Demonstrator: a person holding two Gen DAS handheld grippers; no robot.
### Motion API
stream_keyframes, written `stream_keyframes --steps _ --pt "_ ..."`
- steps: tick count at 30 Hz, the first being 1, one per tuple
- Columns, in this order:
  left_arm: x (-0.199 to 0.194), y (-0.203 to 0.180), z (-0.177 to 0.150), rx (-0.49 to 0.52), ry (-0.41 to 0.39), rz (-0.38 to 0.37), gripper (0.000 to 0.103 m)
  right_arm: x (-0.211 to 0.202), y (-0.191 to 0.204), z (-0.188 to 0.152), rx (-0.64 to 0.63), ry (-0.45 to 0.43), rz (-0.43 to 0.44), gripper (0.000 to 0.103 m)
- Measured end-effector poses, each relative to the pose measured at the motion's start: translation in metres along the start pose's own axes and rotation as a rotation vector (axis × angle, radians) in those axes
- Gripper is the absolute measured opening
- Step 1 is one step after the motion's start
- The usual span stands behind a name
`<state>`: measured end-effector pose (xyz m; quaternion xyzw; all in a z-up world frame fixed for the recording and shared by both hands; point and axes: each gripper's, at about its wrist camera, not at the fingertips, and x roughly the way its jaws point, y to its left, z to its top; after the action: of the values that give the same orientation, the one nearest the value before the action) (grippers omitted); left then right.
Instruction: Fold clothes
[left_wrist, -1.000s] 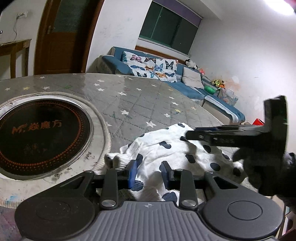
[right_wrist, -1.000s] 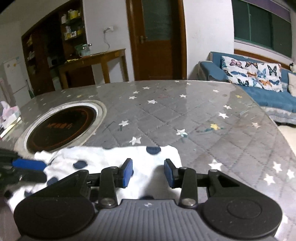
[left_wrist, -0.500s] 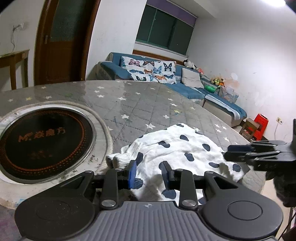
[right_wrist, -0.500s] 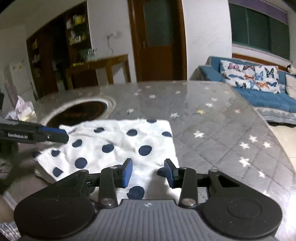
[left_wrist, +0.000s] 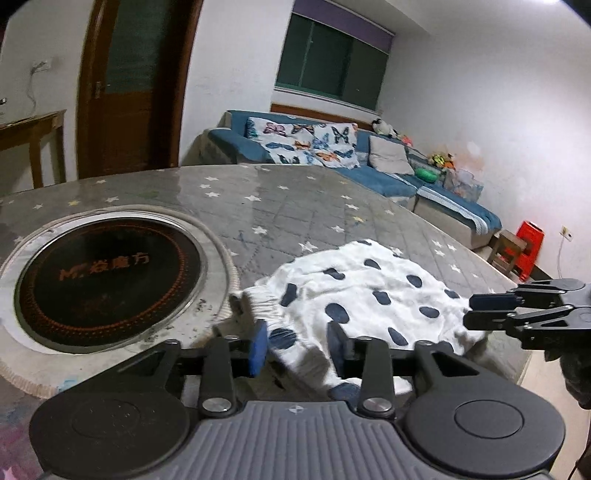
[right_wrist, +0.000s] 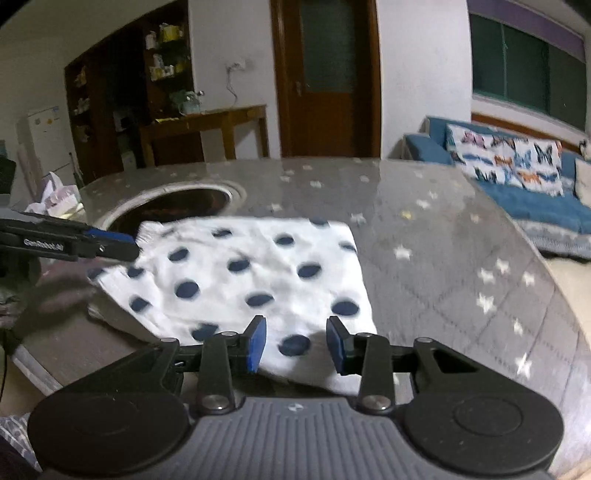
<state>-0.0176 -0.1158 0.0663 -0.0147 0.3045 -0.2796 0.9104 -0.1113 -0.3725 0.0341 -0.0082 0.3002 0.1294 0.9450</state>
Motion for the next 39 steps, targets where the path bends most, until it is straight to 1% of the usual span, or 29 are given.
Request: stream_keyframes --steps 2,3,5,8,9,11,13,15,19,20,21,22,23,25,27,28,32,35,39 --pt "-0.003 0.003 0.000 -0.025 -0.001 0.003 0.044 -0.001 0.009 0.007 -0.033 -0.012 0.024 0.038" --pt "-0.004 0.005 0.000 -0.041 0.004 0.005 0.047 -0.001 0.014 0.010 -0.049 -0.016 0.037 0.038" --pt "-0.007 0.008 -0.002 -0.069 0.007 0.014 0.053 0.001 0.027 0.014 -0.090 -0.018 0.072 0.048" --pt "-0.009 0.013 -0.002 -0.106 0.018 0.027 0.060 0.006 0.050 0.019 -0.165 -0.014 0.129 0.050" --pt "-0.010 0.014 -0.001 -0.121 0.024 0.030 0.065 0.008 0.058 0.019 -0.200 -0.009 0.146 0.051" --pt "-0.011 0.018 0.000 -0.151 0.031 0.035 0.070 0.013 0.077 0.018 -0.286 0.006 0.174 0.057" --pt "-0.012 0.020 0.003 -0.179 0.036 0.037 0.077 0.018 0.096 0.018 -0.372 0.022 0.202 0.058" --pt "-0.013 0.022 0.004 -0.208 0.043 0.041 0.089 0.023 0.114 0.016 -0.460 0.032 0.216 0.061" --pt "-0.014 0.026 0.005 -0.263 0.060 0.044 0.094 0.034 0.148 0.007 -0.646 0.038 0.210 0.062" --pt "-0.014 0.027 0.005 -0.274 0.065 0.045 0.099 0.037 0.155 0.004 -0.685 0.039 0.203 0.062" --pt "-0.014 0.029 0.004 -0.292 0.070 0.042 0.102 0.039 0.161 0.002 -0.720 0.040 0.195 0.061" --pt "-0.013 0.031 0.004 -0.315 0.077 0.035 0.102 0.043 0.166 0.000 -0.748 0.042 0.185 0.059" --pt "-0.013 0.033 0.004 -0.338 0.083 0.029 0.103 0.045 0.171 -0.002 -0.773 0.044 0.177 0.055" --pt "-0.012 0.038 0.003 -0.389 0.097 0.015 0.103 0.050 0.177 -0.005 -0.799 0.052 0.164 0.050" --pt "-0.010 0.043 0.001 -0.443 0.112 -0.001 0.103 0.053 0.181 -0.006 -0.805 0.052 0.150 0.043" --pt "-0.009 0.045 0.000 -0.466 0.119 -0.011 0.103 0.054 0.181 -0.006 -0.804 0.050 0.140 0.038" --pt "-0.005 0.049 -0.005 -0.550 0.146 -0.049 0.103 0.048 0.175 -0.001 -0.762 0.036 0.147 0.028" --pt "-0.003 0.051 -0.010 -0.613 0.157 -0.077 0.103 0.042 0.170 0.005 -0.724 0.015 0.156 0.024" --pt "-0.001 0.052 -0.014 -0.710 0.163 -0.120 0.103 0.034 0.162 0.017 -0.669 -0.022 0.154 0.022"
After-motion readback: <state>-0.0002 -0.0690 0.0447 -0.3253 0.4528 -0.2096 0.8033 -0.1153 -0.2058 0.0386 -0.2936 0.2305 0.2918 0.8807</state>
